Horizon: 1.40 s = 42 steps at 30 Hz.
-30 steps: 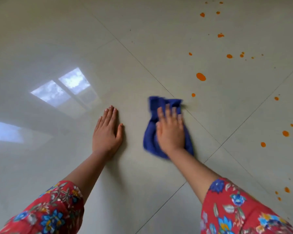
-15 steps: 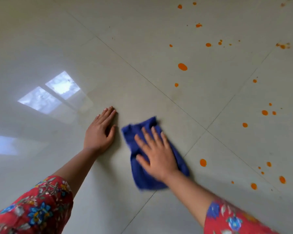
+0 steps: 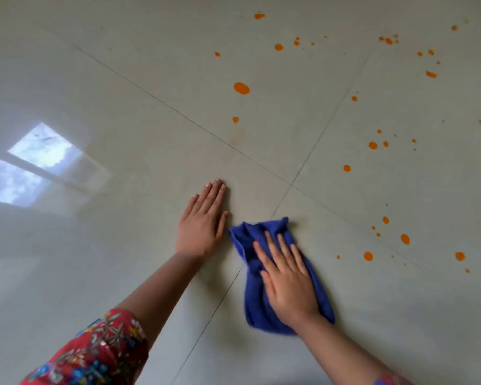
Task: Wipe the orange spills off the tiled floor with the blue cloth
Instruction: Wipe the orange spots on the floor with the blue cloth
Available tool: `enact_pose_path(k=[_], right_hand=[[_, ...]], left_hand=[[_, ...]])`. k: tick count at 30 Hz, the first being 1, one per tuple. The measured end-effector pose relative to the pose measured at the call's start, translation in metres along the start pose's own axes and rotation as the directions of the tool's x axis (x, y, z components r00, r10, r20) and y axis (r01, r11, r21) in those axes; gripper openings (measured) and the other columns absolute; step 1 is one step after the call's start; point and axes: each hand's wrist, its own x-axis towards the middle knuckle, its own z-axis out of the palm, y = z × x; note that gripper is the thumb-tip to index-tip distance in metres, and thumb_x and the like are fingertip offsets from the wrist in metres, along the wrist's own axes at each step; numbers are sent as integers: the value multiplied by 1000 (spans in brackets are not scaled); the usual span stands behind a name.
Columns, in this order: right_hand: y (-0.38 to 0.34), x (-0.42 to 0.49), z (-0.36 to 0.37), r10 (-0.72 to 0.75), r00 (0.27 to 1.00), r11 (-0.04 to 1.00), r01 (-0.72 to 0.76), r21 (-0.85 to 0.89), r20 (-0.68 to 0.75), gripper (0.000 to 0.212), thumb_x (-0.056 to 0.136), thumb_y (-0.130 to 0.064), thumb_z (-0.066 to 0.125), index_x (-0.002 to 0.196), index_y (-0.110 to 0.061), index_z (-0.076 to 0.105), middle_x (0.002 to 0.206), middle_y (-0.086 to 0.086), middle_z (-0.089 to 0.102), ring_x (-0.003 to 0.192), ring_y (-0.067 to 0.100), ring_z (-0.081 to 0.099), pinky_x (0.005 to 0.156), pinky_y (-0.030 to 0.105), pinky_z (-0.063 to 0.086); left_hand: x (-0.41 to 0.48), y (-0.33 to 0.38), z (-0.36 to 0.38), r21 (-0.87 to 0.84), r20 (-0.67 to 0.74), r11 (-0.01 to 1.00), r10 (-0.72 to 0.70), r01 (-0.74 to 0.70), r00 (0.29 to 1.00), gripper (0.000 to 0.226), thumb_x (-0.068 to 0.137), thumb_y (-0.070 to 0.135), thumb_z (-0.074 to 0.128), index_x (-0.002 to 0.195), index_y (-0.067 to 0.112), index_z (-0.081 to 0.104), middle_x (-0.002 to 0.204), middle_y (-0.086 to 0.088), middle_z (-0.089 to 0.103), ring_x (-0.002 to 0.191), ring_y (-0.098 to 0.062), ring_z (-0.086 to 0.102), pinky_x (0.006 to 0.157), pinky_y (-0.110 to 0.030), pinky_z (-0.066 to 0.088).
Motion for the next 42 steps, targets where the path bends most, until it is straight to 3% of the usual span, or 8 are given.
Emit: enact_pose_path(k=[7, 12, 19, 24, 26, 30, 37, 42], right_hand=[[18, 60, -5, 518, 852, 855, -512, 80, -79, 53, 101, -36, 25, 149, -18, 36, 157, 10, 32, 145, 30, 29, 117, 44, 19], [9, 7, -1, 27, 999, 999, -28, 45, 31, 53, 99, -34, 33, 151, -24, 34, 159, 3, 28, 146, 26, 27, 118, 43, 18], [40, 82, -7, 456, 887, 889, -450, 87, -71, 53, 98, -36, 29, 147, -19, 40, 154, 9, 37, 143, 30, 32, 117, 43, 17], [25, 21, -3, -96, 994, 995, 94, 35, 44, 52, 98, -33, 34, 150, -23, 34, 158, 4, 29, 146, 24, 26, 118, 41, 18], [50, 20, -7, 106, 993, 993, -108, 46, 46, 52, 98, -34, 31, 149, -23, 36, 157, 5, 32, 144, 27, 30, 117, 42, 18], [63, 54, -25, 436, 888, 888, -451, 88, 148, 63, 96, -43, 13, 151, -19, 31, 159, 6, 27, 148, 29, 21, 119, 41, 15], [124, 61, -116, 20, 683, 998, -56, 25, 730, 64, 104, -45, 30, 154, -30, -6, 163, 6, -11, 150, 24, -5, 120, 32, 2], [136, 29, -130, -72, 669, 997, 62, 41, 739, 70, 102, -49, 31, 153, -30, -13, 163, 2, -13, 151, 21, -5, 121, 33, 2]], left_hand=[[-1, 3, 3, 52, -37, 998, -30, 32, 999, 56, 100, 39, 25, 153, 23, 21, 160, 8, 15, 147, -9, 8, 119, -27, 6], [-1, 5, 1, 45, -31, 998, -40, 41, 999, 56, 99, 38, 27, 153, 22, 24, 160, 8, 16, 147, -8, 9, 119, -27, 8], [0, 5, 1, 15, -42, 999, -39, 40, 998, 56, 99, 38, 28, 153, 24, 24, 160, 9, 16, 147, -7, 9, 120, -29, 9], [0, 5, 0, -4, -27, 999, -45, 45, 999, 56, 99, 38, 28, 153, 23, 24, 159, 8, 16, 147, -8, 9, 120, -29, 10], [0, 4, 0, 7, -9, 999, -31, 31, 999, 56, 100, 37, 29, 154, 24, 19, 160, 9, 11, 148, -8, 5, 121, -29, 7], [-2, 8, -4, -19, 5, 999, -39, 39, 999, 56, 100, 33, 28, 154, 21, 19, 159, 10, 9, 147, -6, 3, 120, -28, 4], [13, 30, -33, -42, 158, 998, 45, -39, 986, 63, 99, 27, 39, 155, 21, 10, 162, 6, 2, 149, -12, -1, 119, -29, 1], [23, 59, -55, 81, 279, 967, 211, -242, 937, 60, 101, 37, 35, 155, 24, 10, 161, 7, 3, 149, -11, 2, 121, -30, 6]])
